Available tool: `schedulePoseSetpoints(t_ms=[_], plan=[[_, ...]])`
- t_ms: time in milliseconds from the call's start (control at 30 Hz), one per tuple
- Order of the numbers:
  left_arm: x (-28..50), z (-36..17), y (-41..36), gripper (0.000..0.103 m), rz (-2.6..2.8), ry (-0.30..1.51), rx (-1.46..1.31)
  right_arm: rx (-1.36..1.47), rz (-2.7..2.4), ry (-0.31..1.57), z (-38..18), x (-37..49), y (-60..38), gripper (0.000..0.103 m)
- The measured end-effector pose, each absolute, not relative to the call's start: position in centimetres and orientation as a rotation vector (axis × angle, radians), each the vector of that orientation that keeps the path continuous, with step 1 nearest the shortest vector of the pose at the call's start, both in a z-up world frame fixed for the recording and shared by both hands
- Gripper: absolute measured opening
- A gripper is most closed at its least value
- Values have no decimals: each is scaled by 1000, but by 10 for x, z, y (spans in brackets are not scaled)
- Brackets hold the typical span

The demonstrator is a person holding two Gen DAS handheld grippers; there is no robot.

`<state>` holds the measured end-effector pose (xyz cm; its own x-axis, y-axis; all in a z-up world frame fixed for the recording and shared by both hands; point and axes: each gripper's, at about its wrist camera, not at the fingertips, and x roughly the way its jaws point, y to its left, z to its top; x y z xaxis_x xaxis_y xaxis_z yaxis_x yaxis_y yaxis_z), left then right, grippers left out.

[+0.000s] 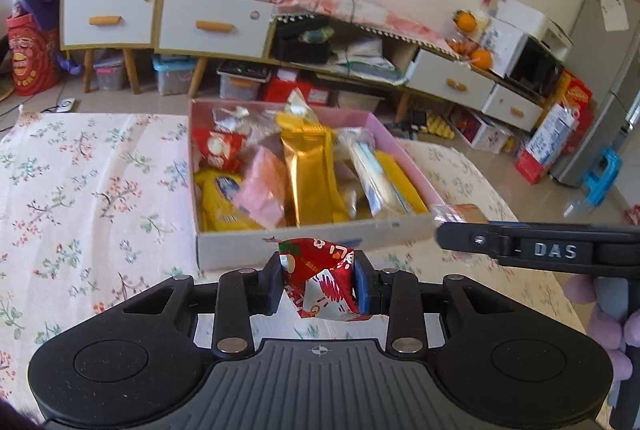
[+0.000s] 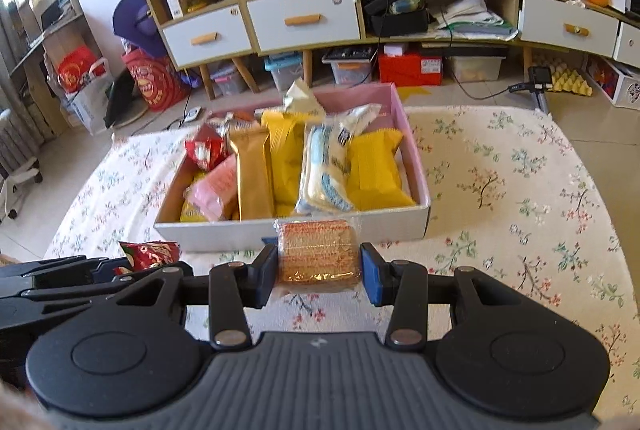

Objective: Organize snacks
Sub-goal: 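Carry the red candy and wafer block over the tray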

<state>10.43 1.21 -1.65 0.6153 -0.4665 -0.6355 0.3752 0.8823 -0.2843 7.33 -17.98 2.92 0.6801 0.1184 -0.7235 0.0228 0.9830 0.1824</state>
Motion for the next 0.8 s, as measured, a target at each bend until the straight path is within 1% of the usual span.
schedulePoseSetpoints(t_ms=[233,500,667,800], plan=[[134,-18,6,32,-425,752,-187,226,18,792,29,88,-196,40],[162,-29,2,32,-406,796,-301,359,-18,767,18,112,-221,40],[167,-34,-12,32,-383,779,-252,434,-50,776,6,123,-230,40],[170,-42,-20,32,-380,784,-231,431,-47,797,-3,127,-226,41]])
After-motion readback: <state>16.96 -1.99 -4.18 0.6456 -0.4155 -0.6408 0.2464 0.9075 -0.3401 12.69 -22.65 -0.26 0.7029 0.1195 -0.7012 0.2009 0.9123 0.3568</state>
